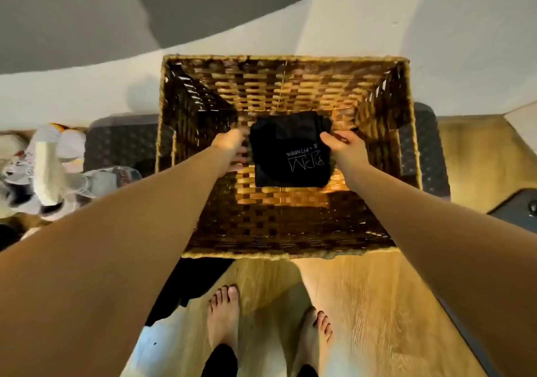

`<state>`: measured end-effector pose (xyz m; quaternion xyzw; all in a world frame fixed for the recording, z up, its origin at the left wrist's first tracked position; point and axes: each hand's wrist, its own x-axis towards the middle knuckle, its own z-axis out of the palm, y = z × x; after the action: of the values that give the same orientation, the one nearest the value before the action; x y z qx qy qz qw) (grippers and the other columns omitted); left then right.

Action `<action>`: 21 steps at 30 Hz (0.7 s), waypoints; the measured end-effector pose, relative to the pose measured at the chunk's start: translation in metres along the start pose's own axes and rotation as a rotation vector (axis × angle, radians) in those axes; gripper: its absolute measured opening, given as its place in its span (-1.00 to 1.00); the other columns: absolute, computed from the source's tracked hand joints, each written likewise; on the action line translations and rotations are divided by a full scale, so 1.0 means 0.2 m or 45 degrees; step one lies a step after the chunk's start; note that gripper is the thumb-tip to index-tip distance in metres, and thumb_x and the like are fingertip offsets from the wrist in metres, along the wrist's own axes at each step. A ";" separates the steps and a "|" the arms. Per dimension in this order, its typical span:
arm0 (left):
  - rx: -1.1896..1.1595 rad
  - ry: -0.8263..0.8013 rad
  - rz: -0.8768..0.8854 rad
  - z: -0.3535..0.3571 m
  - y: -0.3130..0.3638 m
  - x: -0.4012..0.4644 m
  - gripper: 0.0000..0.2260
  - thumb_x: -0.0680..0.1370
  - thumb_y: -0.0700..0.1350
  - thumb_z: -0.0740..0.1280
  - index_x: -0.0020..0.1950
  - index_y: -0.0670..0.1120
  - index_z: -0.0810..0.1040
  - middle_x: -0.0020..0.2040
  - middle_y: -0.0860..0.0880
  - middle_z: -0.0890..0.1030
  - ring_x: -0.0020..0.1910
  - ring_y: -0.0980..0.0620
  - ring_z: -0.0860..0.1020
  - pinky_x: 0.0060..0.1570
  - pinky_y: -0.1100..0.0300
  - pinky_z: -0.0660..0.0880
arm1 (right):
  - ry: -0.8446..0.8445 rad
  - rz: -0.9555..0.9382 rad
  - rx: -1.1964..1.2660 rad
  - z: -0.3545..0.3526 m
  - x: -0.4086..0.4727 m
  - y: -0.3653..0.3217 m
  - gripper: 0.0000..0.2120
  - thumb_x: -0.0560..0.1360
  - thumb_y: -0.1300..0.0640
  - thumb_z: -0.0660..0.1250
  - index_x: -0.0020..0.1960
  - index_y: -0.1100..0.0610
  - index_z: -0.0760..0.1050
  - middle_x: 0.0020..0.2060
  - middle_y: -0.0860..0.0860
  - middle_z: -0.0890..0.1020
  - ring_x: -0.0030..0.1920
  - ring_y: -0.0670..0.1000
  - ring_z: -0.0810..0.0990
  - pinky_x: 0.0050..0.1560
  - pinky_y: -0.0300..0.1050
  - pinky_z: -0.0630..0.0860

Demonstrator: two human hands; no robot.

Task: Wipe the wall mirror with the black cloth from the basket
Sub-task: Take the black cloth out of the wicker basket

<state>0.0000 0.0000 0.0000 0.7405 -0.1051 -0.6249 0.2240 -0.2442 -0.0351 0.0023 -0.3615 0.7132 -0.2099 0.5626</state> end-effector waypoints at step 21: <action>0.310 0.146 0.240 0.25 -0.06 0.01 -0.57 0.60 0.05 0.39 0.41 -0.10 0.45 0.30 -0.07 0.56 0.28 -0.14 0.54 0.32 -0.03 0.50 | 0.002 -0.206 -0.691 0.18 0.01 -0.02 -0.33 0.62 -0.13 0.33 0.60 0.10 0.18 0.44 0.16 0.46 0.45 0.29 0.40 0.44 0.32 0.31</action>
<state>-0.0503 0.0002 -0.0138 0.7836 -0.2358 -0.5404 0.1959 -0.2094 -0.0363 -0.0064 -0.5547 0.7125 -0.0558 0.4261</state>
